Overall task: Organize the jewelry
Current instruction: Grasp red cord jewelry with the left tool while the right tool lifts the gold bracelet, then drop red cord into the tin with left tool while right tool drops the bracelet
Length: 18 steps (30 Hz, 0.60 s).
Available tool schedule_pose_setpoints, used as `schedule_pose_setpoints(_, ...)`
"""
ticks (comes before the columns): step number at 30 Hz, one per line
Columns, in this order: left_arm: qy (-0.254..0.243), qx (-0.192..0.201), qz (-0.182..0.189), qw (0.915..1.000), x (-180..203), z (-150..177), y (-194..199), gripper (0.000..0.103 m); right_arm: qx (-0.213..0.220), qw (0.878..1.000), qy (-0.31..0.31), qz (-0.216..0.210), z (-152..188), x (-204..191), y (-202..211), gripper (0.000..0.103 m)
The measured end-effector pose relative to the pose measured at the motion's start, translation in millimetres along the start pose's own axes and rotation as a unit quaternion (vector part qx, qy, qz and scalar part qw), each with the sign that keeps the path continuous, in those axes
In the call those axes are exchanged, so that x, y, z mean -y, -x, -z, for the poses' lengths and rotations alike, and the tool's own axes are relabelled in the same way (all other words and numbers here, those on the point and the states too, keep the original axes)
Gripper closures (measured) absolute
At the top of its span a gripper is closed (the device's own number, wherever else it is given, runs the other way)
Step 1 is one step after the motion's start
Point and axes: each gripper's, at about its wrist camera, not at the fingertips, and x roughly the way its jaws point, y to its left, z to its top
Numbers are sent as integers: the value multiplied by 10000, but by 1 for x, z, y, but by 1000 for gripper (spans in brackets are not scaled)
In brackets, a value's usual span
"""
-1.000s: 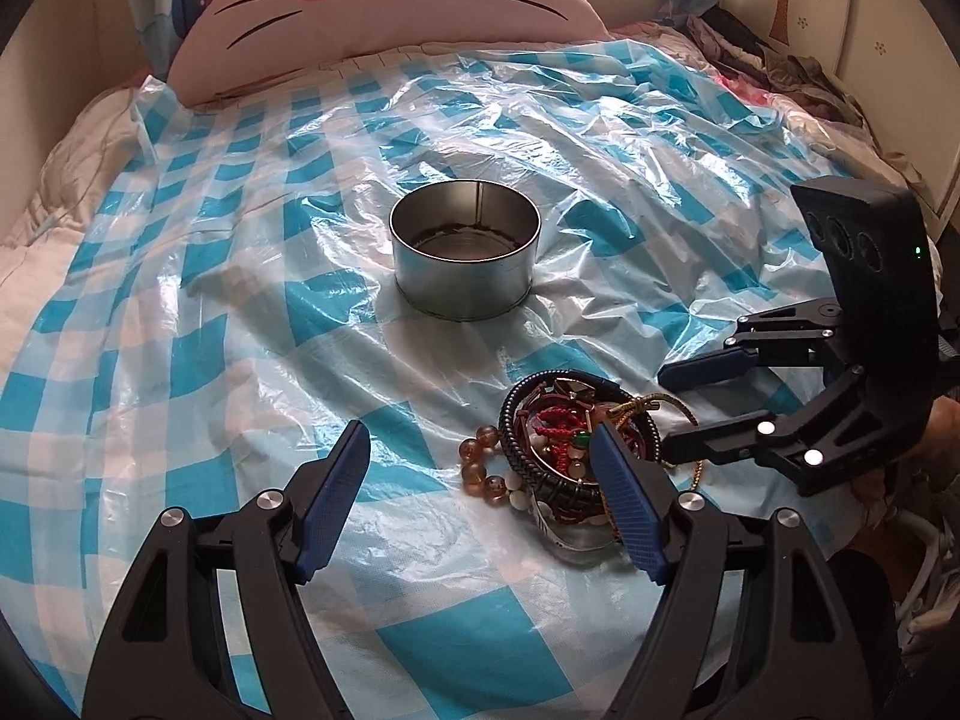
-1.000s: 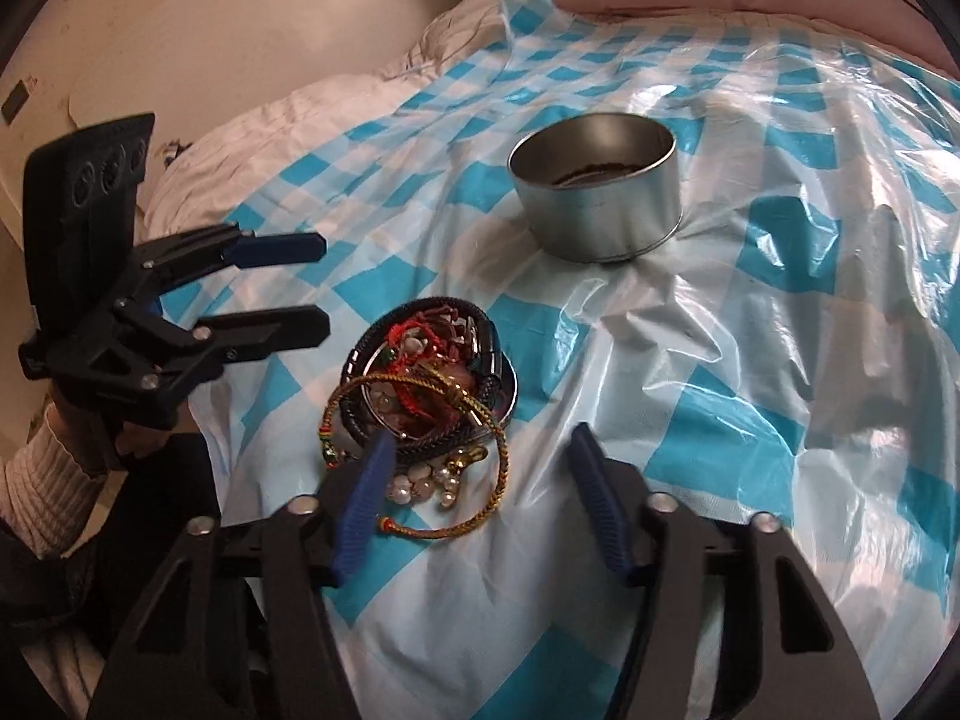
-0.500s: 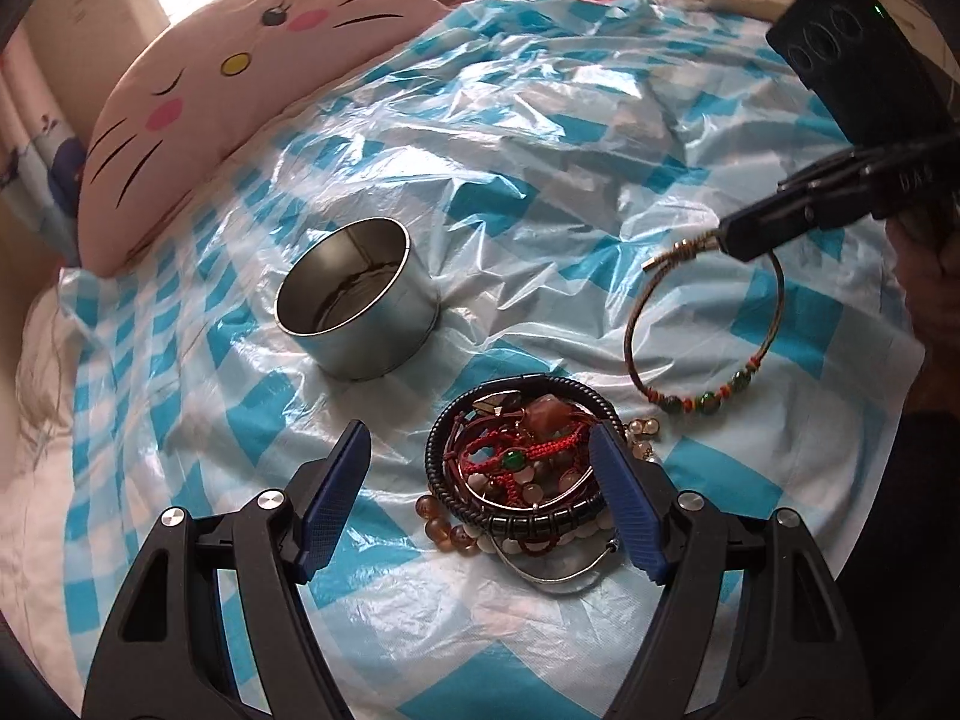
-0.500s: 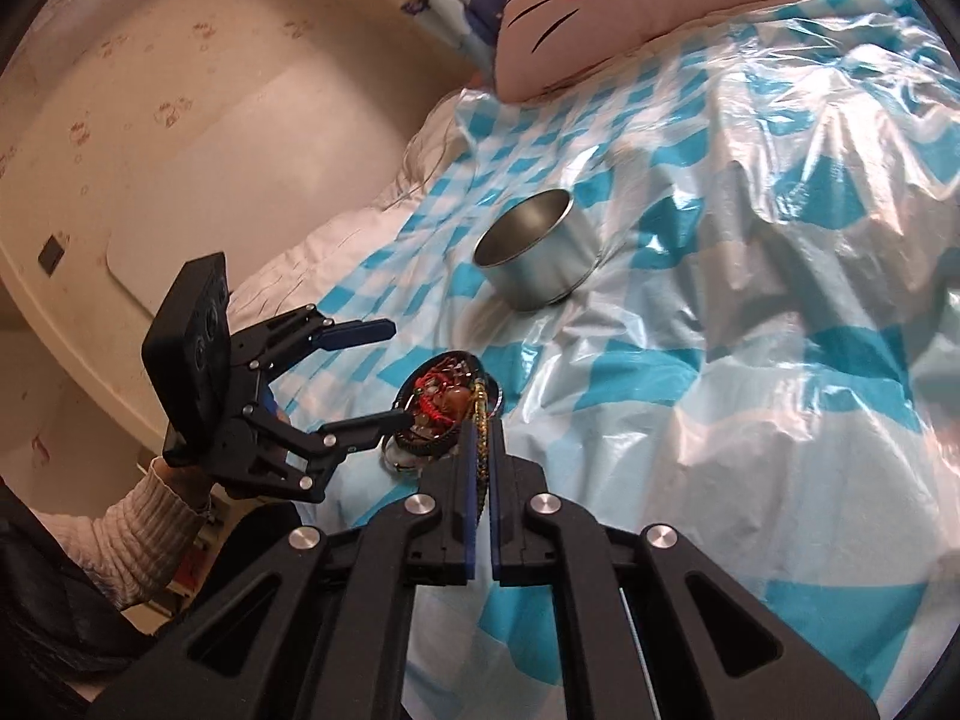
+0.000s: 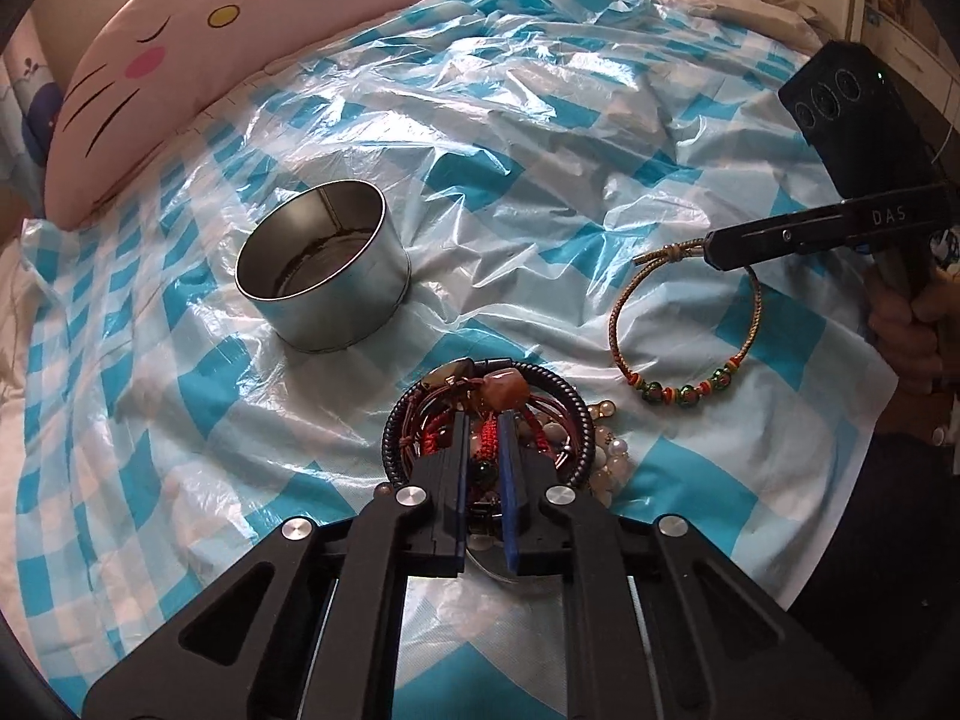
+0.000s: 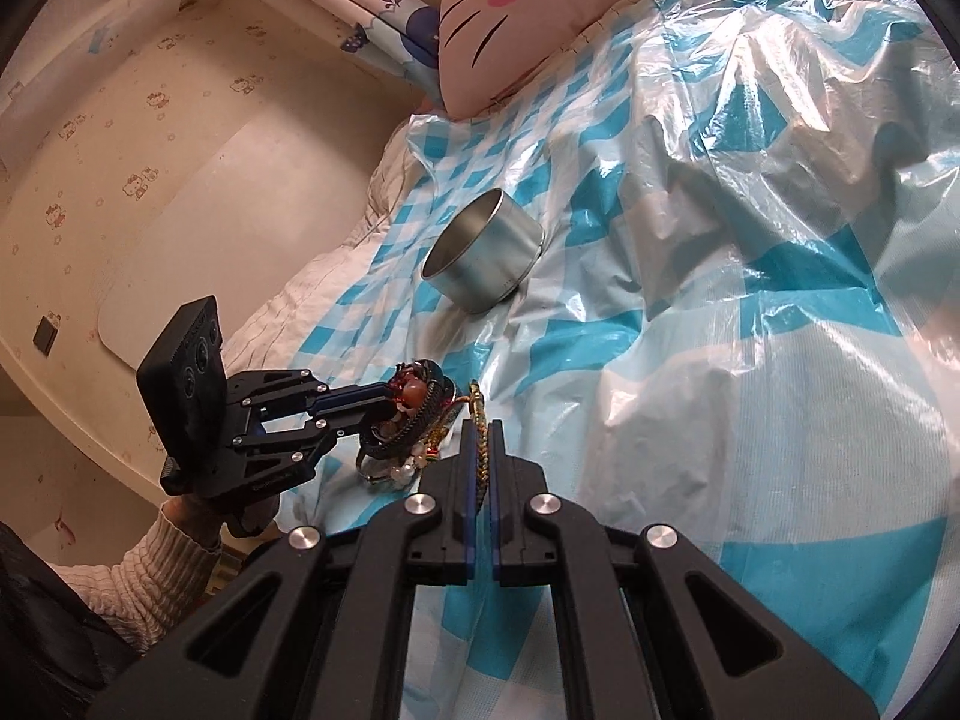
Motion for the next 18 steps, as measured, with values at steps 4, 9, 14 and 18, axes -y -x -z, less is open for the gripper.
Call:
schedule_pose_setpoints(4,364,151,275,9988,-9,2,15,95,163,9998,-18,-82,1,-7,8,99)
schedule_pose_setpoints(9,963,500,701,9916,-29,3,37,95,303,9993,56,-198,-7,-21,13,99)
schedule_pose_setpoints(14,1538,805,1109,9786,-49,5,52,95,446,9982,178,-369,-16,-39,19,99)
schedule_pose_setpoints(18,1910,1058,1315,9670,-64,7,59,95,568,9967,184,-543,-25,-49,20,99)
